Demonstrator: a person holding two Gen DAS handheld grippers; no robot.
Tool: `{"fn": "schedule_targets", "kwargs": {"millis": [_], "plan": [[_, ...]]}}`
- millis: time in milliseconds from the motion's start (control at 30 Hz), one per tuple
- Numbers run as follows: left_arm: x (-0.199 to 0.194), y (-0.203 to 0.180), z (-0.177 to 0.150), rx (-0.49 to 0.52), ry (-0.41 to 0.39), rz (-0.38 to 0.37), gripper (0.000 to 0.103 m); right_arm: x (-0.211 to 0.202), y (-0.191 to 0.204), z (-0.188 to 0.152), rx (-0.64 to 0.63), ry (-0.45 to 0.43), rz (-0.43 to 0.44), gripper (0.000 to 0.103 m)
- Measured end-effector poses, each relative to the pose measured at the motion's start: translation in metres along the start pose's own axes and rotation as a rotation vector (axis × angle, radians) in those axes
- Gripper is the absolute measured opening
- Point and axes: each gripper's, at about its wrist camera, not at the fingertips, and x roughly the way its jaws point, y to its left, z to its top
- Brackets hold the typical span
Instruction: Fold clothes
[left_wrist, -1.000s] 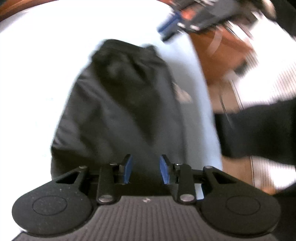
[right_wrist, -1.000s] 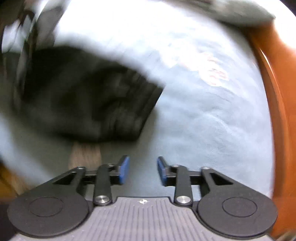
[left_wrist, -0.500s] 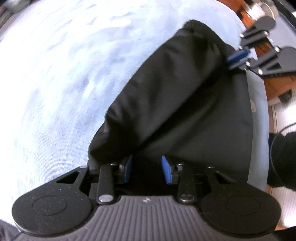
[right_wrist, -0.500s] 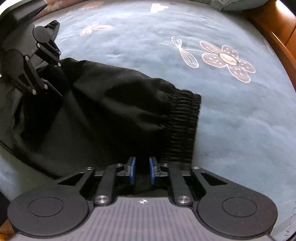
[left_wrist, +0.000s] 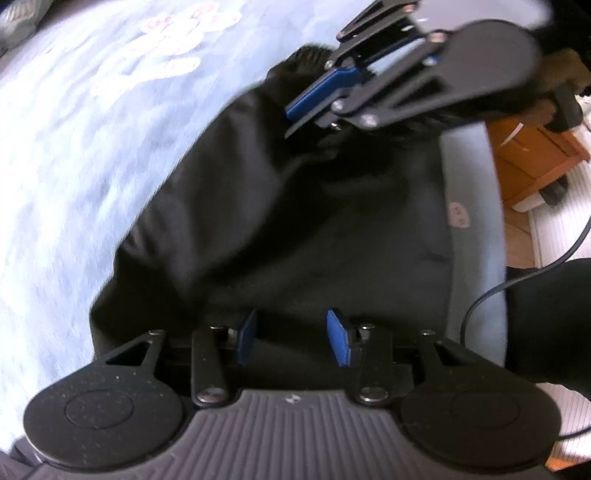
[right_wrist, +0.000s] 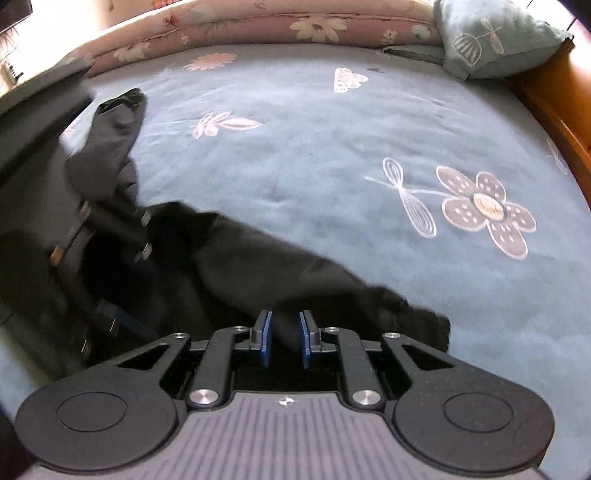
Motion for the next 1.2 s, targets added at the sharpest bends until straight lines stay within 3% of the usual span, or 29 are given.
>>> {"fn": "schedule_targets", "kwargs": {"millis": [33, 100, 167, 233, 333, 433, 533, 667, 800, 1033, 1200], "plan": [[0.000, 0.000, -0.002, -0.003, -0.010, 0.000, 0.042, 0.011, -0.004, 0.000, 0.009, 0.025, -0.018, 0.020], [-0.002, -0.002, -0.004, -0.007, -0.014, 0.005, 0.043, 0.036, -0.017, 0.001, 0.020, 0.071, -0.090, 0.009], [-0.007, -0.004, -0.004, -0.016, -0.007, 0.018, 0.042, 0.040, -0.029, 0.002, 0.088, 0.081, -0.093, 0.003], [-0.016, -0.006, -0.006, -0.029, -0.013, 0.022, 0.042, 0.025, -0.030, 0.003, 0.133, 0.077, -0.084, 0.005], [-0.033, -0.013, -0.010, -0.053, -0.042, -0.008, 0.042, 0.001, -0.021, 0.003, 0.121, 0.060, -0.047, 0.021], [-0.036, -0.029, -0.018, -0.058, -0.054, -0.054, 0.043, -0.017, -0.008, -0.005, 0.099, 0.079, 0.036, 0.021], [-0.022, -0.041, -0.031, -0.045, -0.030, -0.075, 0.043, -0.016, 0.005, -0.023, 0.058, 0.157, 0.079, 0.021], [0.005, -0.047, -0.042, -0.063, 0.020, -0.064, 0.043, 0.002, 0.007, -0.047, 0.052, 0.278, 0.046, 0.021], [-0.002, -0.053, -0.045, -0.096, 0.019, -0.051, 0.045, 0.004, 0.001, -0.060, 0.078, 0.334, 0.017, 0.021], [-0.010, -0.053, -0.041, -0.234, -0.050, -0.038, 0.047, -0.012, 0.009, -0.035, 0.097, 0.254, 0.039, 0.029], [-0.009, -0.041, -0.060, -0.318, -0.032, -0.048, 0.047, 0.002, 0.027, -0.024, 0.046, 0.246, 0.067, 0.030]]}}
